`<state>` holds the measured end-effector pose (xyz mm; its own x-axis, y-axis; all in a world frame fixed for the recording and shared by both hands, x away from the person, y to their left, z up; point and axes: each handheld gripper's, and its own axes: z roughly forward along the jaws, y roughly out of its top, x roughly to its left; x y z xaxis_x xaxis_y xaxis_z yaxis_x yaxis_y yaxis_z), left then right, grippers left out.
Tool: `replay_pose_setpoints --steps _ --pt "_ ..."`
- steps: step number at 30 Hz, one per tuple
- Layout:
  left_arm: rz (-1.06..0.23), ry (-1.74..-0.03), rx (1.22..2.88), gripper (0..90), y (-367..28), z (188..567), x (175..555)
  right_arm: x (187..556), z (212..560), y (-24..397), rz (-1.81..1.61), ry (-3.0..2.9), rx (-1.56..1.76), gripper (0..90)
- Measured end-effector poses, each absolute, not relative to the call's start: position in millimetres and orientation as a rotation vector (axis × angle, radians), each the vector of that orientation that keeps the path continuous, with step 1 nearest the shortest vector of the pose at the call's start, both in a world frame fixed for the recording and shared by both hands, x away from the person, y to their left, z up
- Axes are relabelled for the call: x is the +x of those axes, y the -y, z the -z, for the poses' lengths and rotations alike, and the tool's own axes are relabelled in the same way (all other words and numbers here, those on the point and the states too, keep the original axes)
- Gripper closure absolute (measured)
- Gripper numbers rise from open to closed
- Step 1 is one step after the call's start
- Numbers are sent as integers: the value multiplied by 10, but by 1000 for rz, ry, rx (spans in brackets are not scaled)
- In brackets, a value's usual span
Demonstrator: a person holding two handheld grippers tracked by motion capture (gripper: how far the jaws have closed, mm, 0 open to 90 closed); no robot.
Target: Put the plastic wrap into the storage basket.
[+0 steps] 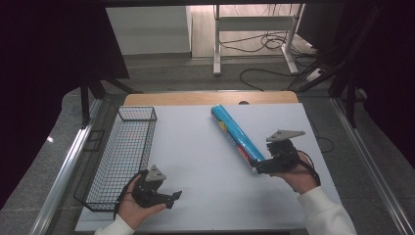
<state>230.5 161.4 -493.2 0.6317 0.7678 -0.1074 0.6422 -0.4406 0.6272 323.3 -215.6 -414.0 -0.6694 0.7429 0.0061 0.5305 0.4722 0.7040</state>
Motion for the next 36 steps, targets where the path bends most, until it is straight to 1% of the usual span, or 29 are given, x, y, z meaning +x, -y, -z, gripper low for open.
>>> replay_pose_setpoints --steps 5,11,29,36 --pt "-255 -1095 2216 178 -1611 4937 2302 3399 4122 2065 -996 -2445 1090 157" --pt "-259 -1094 2213 178 -1613 4936 2301 3699 4153 1878 -943 -2492 1099 183" --pt "-254 -1088 2213 179 -1623 4940 2304 4315 4487 1616 -747 -2553 1225 171" --pt "-255 -1092 2207 179 -1646 4940 2304 4487 4740 1555 -610 -2581 1291 167"
